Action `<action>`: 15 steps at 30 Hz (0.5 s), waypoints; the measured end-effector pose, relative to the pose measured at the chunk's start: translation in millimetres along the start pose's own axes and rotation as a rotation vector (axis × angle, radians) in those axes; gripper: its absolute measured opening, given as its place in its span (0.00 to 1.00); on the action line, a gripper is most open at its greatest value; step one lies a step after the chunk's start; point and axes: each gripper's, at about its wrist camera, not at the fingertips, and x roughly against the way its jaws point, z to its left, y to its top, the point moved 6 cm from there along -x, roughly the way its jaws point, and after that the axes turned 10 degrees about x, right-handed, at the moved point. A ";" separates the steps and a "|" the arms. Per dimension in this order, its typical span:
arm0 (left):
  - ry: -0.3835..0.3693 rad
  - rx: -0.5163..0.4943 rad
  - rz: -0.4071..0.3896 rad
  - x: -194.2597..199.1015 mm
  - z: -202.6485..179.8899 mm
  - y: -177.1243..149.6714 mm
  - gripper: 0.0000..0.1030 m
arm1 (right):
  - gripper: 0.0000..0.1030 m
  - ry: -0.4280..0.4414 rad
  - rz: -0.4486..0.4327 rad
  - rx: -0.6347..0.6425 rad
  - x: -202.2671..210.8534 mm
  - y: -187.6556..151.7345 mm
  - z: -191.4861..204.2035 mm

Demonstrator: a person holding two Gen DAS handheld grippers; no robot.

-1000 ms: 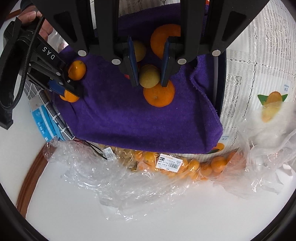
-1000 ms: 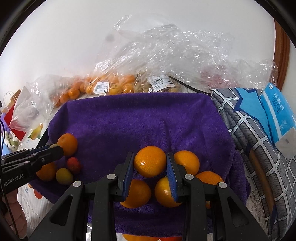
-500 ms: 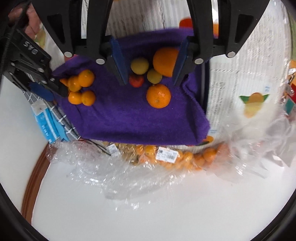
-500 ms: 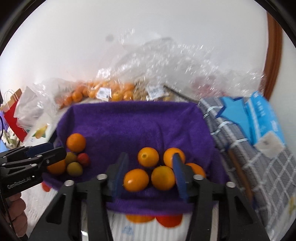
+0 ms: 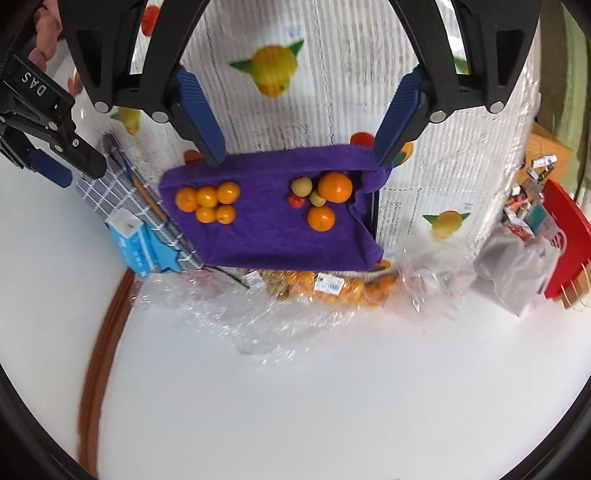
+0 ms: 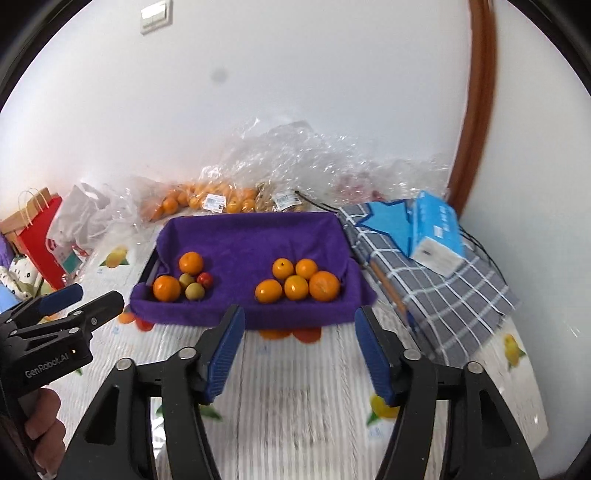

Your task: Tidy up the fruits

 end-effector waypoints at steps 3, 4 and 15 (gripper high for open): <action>-0.007 -0.012 -0.027 26.0 -6.6 -6.2 0.84 | 0.83 -0.009 -0.046 -0.011 29.9 -7.7 -3.5; -0.005 -0.014 -0.037 33.0 -8.0 -7.9 0.84 | 0.87 -0.011 -0.054 -0.015 35.6 -9.5 -4.4; 0.010 -0.043 -0.097 70.9 -19.2 -19.4 0.86 | 0.93 -0.047 -0.059 -0.035 70.6 -27.9 -15.3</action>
